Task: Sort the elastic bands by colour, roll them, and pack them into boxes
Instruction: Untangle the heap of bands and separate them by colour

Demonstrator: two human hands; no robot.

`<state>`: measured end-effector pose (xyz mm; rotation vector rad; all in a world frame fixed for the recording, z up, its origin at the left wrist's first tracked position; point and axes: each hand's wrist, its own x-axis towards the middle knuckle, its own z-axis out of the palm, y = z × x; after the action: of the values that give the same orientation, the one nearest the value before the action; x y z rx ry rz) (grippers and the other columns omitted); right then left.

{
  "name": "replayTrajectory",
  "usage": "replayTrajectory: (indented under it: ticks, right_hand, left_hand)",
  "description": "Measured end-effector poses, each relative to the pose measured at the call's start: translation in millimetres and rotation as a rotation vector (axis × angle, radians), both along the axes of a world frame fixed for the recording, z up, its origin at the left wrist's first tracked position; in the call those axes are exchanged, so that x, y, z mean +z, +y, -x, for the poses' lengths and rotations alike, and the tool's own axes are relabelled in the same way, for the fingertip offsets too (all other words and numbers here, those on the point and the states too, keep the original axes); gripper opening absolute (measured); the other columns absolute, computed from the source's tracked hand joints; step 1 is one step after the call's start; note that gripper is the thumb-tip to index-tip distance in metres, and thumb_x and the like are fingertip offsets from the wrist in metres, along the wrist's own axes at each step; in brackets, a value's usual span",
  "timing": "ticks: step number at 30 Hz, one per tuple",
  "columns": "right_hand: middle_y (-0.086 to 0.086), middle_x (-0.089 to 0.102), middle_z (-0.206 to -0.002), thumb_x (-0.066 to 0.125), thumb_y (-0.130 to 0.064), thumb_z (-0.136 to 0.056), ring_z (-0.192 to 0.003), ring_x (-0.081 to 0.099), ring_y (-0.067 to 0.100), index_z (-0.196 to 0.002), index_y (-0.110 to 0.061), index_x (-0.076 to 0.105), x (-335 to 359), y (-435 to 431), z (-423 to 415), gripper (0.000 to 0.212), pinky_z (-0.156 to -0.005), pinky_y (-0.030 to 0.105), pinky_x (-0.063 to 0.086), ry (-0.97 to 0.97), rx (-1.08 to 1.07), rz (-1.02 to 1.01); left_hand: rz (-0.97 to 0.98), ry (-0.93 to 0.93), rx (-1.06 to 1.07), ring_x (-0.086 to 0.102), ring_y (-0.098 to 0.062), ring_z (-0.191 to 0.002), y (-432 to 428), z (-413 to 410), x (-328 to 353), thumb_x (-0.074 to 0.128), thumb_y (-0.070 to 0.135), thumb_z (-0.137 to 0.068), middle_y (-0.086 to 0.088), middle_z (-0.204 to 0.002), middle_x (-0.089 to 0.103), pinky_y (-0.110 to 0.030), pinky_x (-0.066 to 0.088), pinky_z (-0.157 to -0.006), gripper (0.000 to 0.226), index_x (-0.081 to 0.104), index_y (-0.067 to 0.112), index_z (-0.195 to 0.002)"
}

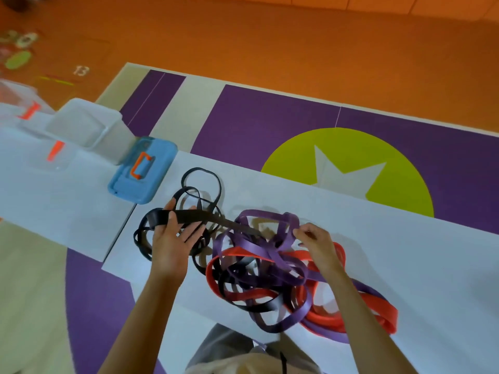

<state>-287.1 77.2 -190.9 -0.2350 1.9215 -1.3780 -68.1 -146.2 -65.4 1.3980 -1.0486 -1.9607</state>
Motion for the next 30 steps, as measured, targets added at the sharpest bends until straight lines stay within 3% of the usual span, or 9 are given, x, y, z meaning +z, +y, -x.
replayTrajectory:
  ticks: [4, 6, 8, 18, 21, 23, 25, 28, 30]
  right_hand:
    - [0.011, 0.076, -0.088, 0.073, -0.016, -0.099, -0.084, 0.076, 0.027, -0.091, -0.009, 0.069, 14.5, -12.0, -2.2, 0.011, -0.076, 0.038, 0.065, -0.192, -0.056, 0.275]
    - [0.009, 0.074, -0.088, 0.073, -0.021, -0.097, -0.078, 0.074, 0.022, -0.089, -0.018, 0.075, 22.4, -19.8, -0.2, 0.008, -0.069, 0.03, 0.062, -0.208, -0.132, 0.307]
    - [0.009, 0.072, -0.089, 0.071, -0.019, -0.099, -0.076, 0.072, 0.018, -0.088, -0.023, 0.078, 30.1, -26.4, 3.1, 0.013, -0.07, 0.028, 0.06, -0.221, -0.191, 0.332]
    - [0.007, 0.08, -0.109, 0.064, -0.017, -0.101, -0.098, 0.078, 0.027, -0.118, -0.021, 0.075, 60.5, -37.6, -7.1, 0.021, -0.08, 0.032, 0.063, -0.145, -0.223, 0.5]
    - [0.007, 0.08, -0.117, 0.052, 0.001, -0.107, -0.104, 0.078, 0.019, -0.137, -0.013, 0.063, 50.8, -35.8, -16.8, 0.035, -0.087, 0.028, 0.061, -0.112, -0.099, 0.342]
    - [0.012, 0.073, -0.133, 0.053, 0.002, -0.107, -0.103, 0.073, 0.009, -0.152, -0.01, 0.051, 40.7, -34.6, -25.5, 0.047, -0.093, 0.024, 0.055, 0.039, 0.068, 0.035]
    - [0.012, 0.066, -0.143, 0.059, -0.007, -0.105, -0.107, 0.068, 0.019, -0.161, -0.016, 0.04, 24.4, -29.5, -36.0, 0.06, -0.101, 0.033, 0.05, 0.298, 0.285, -0.387]
    - [0.017, 0.061, -0.143, 0.062, -0.006, -0.101, -0.126, 0.063, 0.034, -0.157, -0.008, 0.046, 6.1, -19.5, -62.7, 0.058, -0.107, 0.04, 0.048, 0.266, 0.358, -0.639]
    - [0.015, 0.069, -0.121, 0.063, -0.004, -0.096, -0.109, 0.068, 0.033, -0.134, -0.006, 0.065, 0.0, -18.9, -79.5, 0.038, -0.099, 0.044, 0.053, 0.264, 0.27, -0.668]
  left_hand:
    - [0.056, 0.013, 0.009, 0.068, -0.031, -0.128, 3.3, -8.2, 9.2, 0.086, 0.053, -0.082, -0.011, -0.13, 0.074, -0.037, 0.059, -0.103, 0.061, 0.065, 0.025, -0.131]
    - [0.068, 0.051, 0.024, 0.07, -0.034, -0.126, 2.5, -15.9, 8.8, 0.057, 0.035, -0.109, -0.012, -0.13, 0.075, -0.038, 0.062, -0.096, 0.036, 0.058, 0.028, -0.145]
    - [0.1, 0.038, 0.019, 0.072, -0.033, -0.123, 0.7, -23.2, 8.2, 0.042, 0.027, -0.115, -0.014, -0.131, 0.074, -0.043, 0.06, -0.1, 0.036, 0.054, 0.027, -0.149]
    - [0.03, 0.109, -0.094, 0.07, -0.023, -0.126, -27.0, -13.2, 10.1, 0.035, 0.03, -0.117, -0.004, -0.146, 0.066, -0.047, 0.047, -0.113, 0.04, 0.048, 0.034, -0.155]
    - [0.039, 0.111, -0.148, 0.075, -0.024, -0.118, -44.3, -0.7, -0.1, 0.046, 0.035, -0.114, -0.011, -0.14, 0.069, -0.041, 0.058, -0.102, 0.043, 0.047, 0.024, -0.156]
    - [0.029, 0.083, -0.139, 0.076, -0.027, -0.114, -53.0, 6.0, -5.6, 0.061, 0.039, -0.107, -0.018, -0.138, 0.068, -0.041, 0.064, -0.094, 0.061, 0.043, 0.01, -0.157]
    - [-0.035, 0.113, -0.177, 0.074, -0.031, -0.118, -63.2, 8.4, -12.3, 0.057, 0.031, -0.109, -0.021, -0.138, 0.067, -0.045, 0.062, -0.098, 0.054, 0.042, 0.009, -0.156]
    - [-0.113, 0.18, -0.273, 0.073, -0.03, -0.12, -75.3, 9.3, -20.1, 0.04, 0.019, -0.115, -0.015, -0.13, 0.074, -0.042, 0.061, -0.1, 0.039, 0.05, 0.018, -0.153]
    - [-0.141, 0.173, -0.303, 0.072, -0.026, -0.119, -80.8, 8.0, -21.2, 0.042, 0.019, -0.115, -0.011, -0.13, 0.072, -0.034, 0.062, -0.094, 0.037, 0.051, 0.015, -0.151]
